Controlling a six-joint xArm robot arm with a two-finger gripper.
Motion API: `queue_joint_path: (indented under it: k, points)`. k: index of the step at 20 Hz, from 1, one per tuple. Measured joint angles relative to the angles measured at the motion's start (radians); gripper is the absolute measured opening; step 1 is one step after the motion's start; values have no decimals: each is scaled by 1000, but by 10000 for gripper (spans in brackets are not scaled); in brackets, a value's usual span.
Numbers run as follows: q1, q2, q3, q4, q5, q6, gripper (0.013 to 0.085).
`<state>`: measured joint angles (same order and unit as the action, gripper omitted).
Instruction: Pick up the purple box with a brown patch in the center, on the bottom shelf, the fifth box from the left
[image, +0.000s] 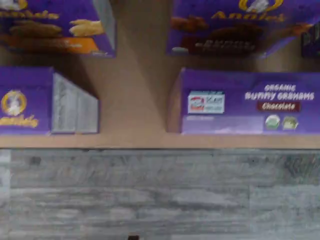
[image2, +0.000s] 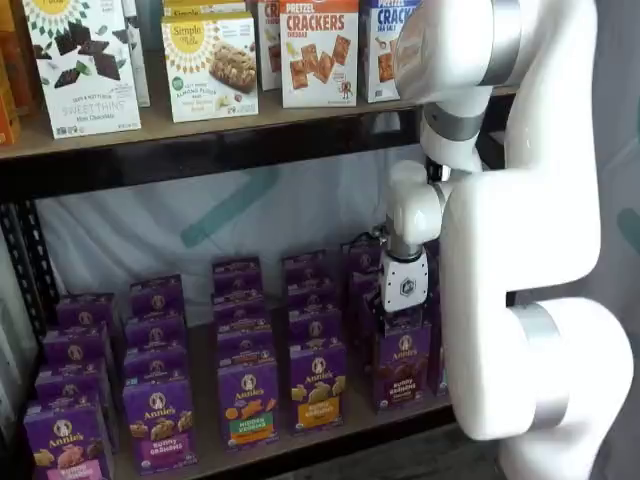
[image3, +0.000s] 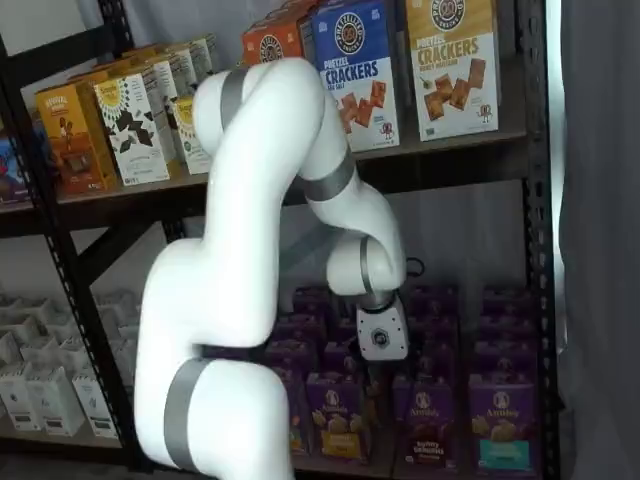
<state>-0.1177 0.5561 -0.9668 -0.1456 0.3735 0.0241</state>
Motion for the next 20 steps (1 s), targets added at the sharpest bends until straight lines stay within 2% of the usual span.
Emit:
queue_joint_path:
  k: [9, 15, 20]
  points:
    - [-25, 136, -174, 7, 20, -33, 850]
    - [-36, 208, -286, 30, 54, -66, 850]
    - [-43, 264, -373, 23, 90, -69, 850]
